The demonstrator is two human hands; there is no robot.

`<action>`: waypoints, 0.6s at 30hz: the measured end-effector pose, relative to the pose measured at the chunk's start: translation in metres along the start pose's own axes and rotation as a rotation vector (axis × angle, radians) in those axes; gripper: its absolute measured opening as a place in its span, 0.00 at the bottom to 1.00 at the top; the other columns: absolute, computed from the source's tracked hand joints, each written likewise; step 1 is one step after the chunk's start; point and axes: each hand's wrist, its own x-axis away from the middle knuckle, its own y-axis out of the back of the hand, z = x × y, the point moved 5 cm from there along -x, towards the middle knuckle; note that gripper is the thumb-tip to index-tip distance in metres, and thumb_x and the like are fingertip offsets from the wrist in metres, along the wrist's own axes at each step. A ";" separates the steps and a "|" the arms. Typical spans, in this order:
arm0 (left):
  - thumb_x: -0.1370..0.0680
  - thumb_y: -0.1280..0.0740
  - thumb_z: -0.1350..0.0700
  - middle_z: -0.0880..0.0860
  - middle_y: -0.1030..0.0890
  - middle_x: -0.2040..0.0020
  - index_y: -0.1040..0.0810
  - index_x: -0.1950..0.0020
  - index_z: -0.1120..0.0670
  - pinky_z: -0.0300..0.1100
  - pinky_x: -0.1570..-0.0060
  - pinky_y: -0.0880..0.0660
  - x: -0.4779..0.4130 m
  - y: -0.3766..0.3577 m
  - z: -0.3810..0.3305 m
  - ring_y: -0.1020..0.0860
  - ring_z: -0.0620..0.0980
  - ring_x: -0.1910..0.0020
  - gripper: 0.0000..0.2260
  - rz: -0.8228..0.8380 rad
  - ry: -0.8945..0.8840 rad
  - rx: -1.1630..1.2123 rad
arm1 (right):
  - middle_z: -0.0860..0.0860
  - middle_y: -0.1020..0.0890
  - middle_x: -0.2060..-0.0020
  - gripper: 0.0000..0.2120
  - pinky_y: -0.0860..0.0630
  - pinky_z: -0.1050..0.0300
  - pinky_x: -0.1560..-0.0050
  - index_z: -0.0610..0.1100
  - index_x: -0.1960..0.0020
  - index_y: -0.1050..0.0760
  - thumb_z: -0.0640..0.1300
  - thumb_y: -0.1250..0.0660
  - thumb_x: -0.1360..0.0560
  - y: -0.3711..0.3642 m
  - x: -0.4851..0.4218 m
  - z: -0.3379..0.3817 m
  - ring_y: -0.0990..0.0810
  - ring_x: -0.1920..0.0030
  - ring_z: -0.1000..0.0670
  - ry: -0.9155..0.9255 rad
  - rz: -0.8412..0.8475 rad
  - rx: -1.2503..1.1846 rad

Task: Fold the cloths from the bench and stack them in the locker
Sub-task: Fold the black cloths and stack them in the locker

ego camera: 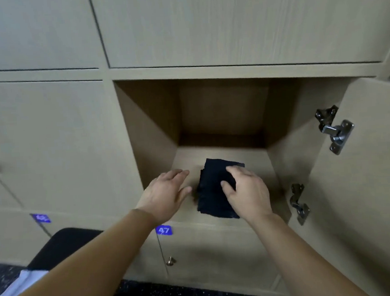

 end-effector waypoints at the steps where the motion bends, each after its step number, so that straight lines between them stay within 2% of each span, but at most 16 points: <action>1: 0.17 0.44 0.45 0.53 0.34 0.25 0.39 0.22 0.51 0.45 0.28 0.39 0.015 0.004 0.002 0.36 0.53 0.26 0.24 0.005 0.022 -0.009 | 0.51 0.27 0.31 0.23 0.32 0.54 0.32 0.49 0.28 0.32 0.53 0.38 0.21 0.003 0.011 0.010 0.29 0.33 0.50 0.011 0.005 -0.009; 9: 0.18 0.43 0.44 0.49 0.34 0.25 0.37 0.23 0.50 0.44 0.31 0.38 0.162 0.033 0.043 0.35 0.51 0.28 0.24 -0.061 0.236 -0.086 | 0.51 0.28 0.30 0.24 0.37 0.53 0.32 0.48 0.27 0.35 0.54 0.40 0.20 -0.013 0.115 0.115 0.30 0.32 0.49 0.189 0.180 -0.029; 13: 0.18 0.40 0.47 0.50 0.33 0.25 0.36 0.24 0.52 0.45 0.32 0.37 0.251 0.047 0.083 0.33 0.53 0.29 0.24 -0.105 0.373 -0.122 | 0.50 0.30 0.29 0.25 0.38 0.54 0.32 0.48 0.25 0.38 0.53 0.41 0.20 -0.032 0.167 0.172 0.31 0.30 0.48 0.310 0.263 -0.076; 18: 0.19 0.38 0.49 0.52 0.29 0.29 0.32 0.26 0.54 0.49 0.35 0.33 0.368 0.055 0.136 0.30 0.56 0.32 0.22 -0.169 0.543 -0.125 | 0.51 0.30 0.29 0.25 0.37 0.55 0.34 0.47 0.26 0.38 0.51 0.40 0.21 -0.062 0.224 0.239 0.31 0.31 0.48 0.458 0.358 -0.092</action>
